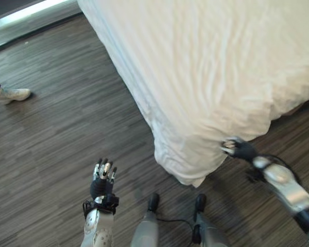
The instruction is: Making the bed.
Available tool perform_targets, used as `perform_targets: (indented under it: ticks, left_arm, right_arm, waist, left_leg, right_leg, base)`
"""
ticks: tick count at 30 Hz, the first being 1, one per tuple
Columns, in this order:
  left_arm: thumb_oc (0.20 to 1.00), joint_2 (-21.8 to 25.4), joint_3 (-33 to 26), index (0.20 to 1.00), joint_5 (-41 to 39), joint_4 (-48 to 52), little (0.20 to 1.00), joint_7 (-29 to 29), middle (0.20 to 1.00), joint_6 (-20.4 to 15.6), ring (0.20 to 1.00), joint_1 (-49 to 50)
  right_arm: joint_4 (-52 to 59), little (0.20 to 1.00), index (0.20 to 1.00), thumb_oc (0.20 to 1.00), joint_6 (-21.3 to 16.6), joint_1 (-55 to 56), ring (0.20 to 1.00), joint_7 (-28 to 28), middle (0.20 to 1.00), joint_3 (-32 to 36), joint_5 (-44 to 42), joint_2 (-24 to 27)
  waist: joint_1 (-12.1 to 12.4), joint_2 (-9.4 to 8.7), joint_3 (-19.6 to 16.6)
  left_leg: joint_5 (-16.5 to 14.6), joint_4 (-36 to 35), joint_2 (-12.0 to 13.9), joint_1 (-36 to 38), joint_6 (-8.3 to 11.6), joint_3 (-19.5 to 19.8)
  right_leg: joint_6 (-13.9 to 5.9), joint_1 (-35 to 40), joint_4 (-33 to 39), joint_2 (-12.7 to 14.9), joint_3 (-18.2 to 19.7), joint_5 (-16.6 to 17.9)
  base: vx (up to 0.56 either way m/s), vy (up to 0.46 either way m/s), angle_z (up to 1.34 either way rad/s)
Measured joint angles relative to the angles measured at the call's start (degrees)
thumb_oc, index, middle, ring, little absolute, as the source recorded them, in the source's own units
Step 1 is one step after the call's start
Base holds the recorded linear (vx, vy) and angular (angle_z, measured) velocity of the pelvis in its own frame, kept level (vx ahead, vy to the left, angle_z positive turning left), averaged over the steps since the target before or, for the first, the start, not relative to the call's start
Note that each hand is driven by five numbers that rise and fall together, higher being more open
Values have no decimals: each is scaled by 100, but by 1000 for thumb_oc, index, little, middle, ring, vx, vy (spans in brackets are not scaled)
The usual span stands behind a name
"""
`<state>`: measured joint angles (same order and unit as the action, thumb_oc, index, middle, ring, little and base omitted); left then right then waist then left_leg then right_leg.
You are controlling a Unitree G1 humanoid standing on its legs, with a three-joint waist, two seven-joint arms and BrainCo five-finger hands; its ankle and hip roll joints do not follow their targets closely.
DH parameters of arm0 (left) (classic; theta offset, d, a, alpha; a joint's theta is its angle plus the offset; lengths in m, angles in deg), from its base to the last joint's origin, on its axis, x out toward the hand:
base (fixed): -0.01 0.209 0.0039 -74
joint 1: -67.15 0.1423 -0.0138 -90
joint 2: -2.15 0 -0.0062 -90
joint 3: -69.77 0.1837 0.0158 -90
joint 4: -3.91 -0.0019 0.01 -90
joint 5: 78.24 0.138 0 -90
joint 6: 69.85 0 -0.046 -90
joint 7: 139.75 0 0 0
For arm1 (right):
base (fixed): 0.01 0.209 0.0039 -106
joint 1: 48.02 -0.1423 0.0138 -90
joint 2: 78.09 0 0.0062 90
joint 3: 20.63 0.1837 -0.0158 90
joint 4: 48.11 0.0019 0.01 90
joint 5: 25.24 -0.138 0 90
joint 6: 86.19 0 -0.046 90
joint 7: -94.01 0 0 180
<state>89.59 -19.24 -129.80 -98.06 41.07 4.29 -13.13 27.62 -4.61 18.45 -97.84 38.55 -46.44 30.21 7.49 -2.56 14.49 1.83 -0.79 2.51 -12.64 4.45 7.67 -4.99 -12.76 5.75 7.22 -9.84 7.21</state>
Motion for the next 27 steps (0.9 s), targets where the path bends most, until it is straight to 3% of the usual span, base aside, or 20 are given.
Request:
perform_targets:
  ticks: [2, 3, 9, 14, 17, 19, 22, 26, 27]
  left_arm:
    - [1000, -21, 211, 1000, 0, -17, 1000, -10, 1000, 16, 1000, -72]
    - [1000, -43, 241, 1000, -3, -30, 1000, -9, 1000, 20, 1000, -98]
    - [1000, -38, 287, 1000, -4, -230, 1000, 33, 1000, 8, 1000, -407]
    - [1000, -39, 353, 1000, -8, -349, 1000, 150, 1000, -20, 1000, -614]
    - [1000, -11, 412, 1000, -8, -351, 1000, 182, 1000, -27, 1000, -681]
    - [1000, 8, 442, 1000, -7, -378, 1000, 226, 1000, -28, 1000, -772]
    - [1000, 1, 549, 1000, -4, -466, 1000, 315, 1000, -28, 1000, -1012]
    - [1000, 21, 546, 1000, 2, -491, 1000, 341, 1000, -18, 1000, -1000]
    - [1000, 28, 522, 1000, 5, -485, 1000, 342, 1000, -18, 1000, -1007]
  right_arm:
    - [-301, 200, 200, 200, 30, -683, 200, -6, 200, -565, 110, -552]
    - [-393, 200, 200, 200, 31, -839, 200, -25, 200, -597, 112, -758]
    - [-1426, 200, 200, 200, 82, -1882, 200, 214, 200, -817, 99, -1522]
    - [-2210, 200, 200, 200, 83, -1988, 200, 559, 200, -351, -198, -1923]
    - [-3072, 200, 200, 200, 92, -2202, 200, 786, 200, -90, -257, -1893]
    - [-3890, 200, 200, 200, 81, -2463, 200, 910, 200, 159, -253, -1851]
    - [-5306, 200, 200, 200, 68, -2646, 200, 1014, 200, 782, -225, -1902]
    - [-5309, 200, 200, 200, -11, -2303, 200, 1034, 200, 1399, -248, -1993]
    - [-5291, 200, 200, 200, -192, -2020, 200, 1018, 200, 1756, -249, -2119]
  waist:
    - [95, 143, 116]
    - [259, 194, 145]
    - [557, 163, 444]
    - [696, 70, 700]
    - [733, 65, 839]
    - [790, 75, 945]
    - [1063, 219, 1128]
    - [1062, 208, 1180]
    - [1028, 195, 1179]
  left_leg:
    - [18, -1, 5, -34, 26, 68]
    - [18, -3, 5, -45, 26, 85]
    - [51, 81, -19, -344, 73, 197]
    - [76, 136, -4, -549, 113, 317]
    - [79, 233, -16, -752, 118, 407]
    - [84, 290, -16, -872, 127, 455]
    - [129, 326, -12, -1091, 184, 610]
    - [132, 352, -71, -1104, 178, 634]
    - [131, 344, -107, -1044, 177, 624]
  right_leg:
    - [5, -10, -1, -18, -63, 3]
    - [7, -8, -2, -12, -82, 2]
    - [43, -209, -2, 5, -191, 30]
    - [59, -327, -2, -15, -298, 41]
    - [74, -438, -2, -19, -372, 53]
    - [91, -505, -2, -27, -411, 66]
    - [111, -638, -3, -17, -549, 83]
    - [100, -621, -3, 26, -575, 91]
    - [90, -564, -3, 69, -569, 93]
  base:
    - [-92, -6, 16]
    - [-87, -12, 11]
    - [-80, -29, 9]
    - [-73, -28, 10]
    - [-77, -32, 12]
    - [-70, -17, 14]
    - [-39, 2, 21]
    - [14, 28, 8]
    - [5, 20, 3]
